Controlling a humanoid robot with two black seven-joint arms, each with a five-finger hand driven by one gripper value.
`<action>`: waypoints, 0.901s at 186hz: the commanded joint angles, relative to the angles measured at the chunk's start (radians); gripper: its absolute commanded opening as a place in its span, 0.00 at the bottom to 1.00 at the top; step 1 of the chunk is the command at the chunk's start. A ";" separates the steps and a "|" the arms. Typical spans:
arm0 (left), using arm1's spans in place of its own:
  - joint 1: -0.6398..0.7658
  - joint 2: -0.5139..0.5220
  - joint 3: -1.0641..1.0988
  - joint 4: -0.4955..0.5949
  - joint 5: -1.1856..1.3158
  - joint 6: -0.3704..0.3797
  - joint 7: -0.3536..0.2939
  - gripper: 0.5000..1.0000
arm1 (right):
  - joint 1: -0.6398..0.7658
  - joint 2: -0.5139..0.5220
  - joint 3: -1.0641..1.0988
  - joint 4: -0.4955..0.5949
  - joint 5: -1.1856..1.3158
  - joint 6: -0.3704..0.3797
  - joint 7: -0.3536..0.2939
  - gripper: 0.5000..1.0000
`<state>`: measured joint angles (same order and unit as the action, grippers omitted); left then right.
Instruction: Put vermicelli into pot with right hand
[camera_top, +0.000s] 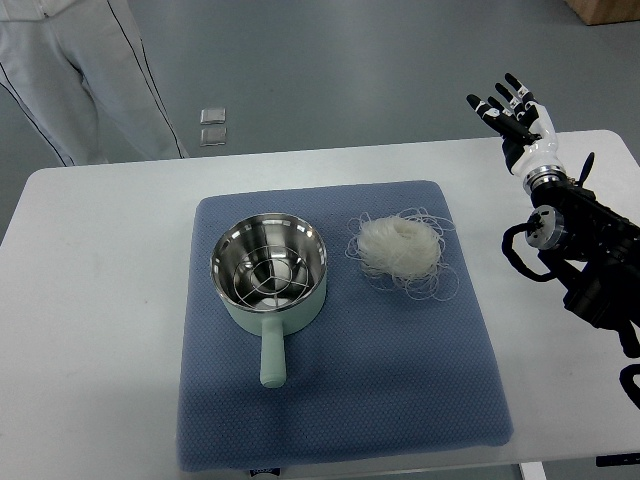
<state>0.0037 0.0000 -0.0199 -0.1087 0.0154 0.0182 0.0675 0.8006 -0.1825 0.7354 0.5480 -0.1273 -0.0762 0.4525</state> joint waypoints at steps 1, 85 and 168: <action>-0.001 0.000 0.000 0.000 0.000 -0.001 0.000 1.00 | 0.000 0.000 -0.001 0.000 0.000 0.001 0.000 0.80; -0.001 0.000 0.002 0.003 0.000 0.000 0.000 1.00 | 0.000 -0.002 -0.002 0.000 0.000 0.001 0.000 0.81; -0.001 0.000 0.000 0.001 0.000 0.000 0.000 1.00 | 0.000 -0.005 -0.002 0.000 0.000 0.001 0.000 0.81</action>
<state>0.0031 0.0000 -0.0203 -0.1074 0.0155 0.0185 0.0675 0.8004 -0.1846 0.7341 0.5476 -0.1273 -0.0751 0.4525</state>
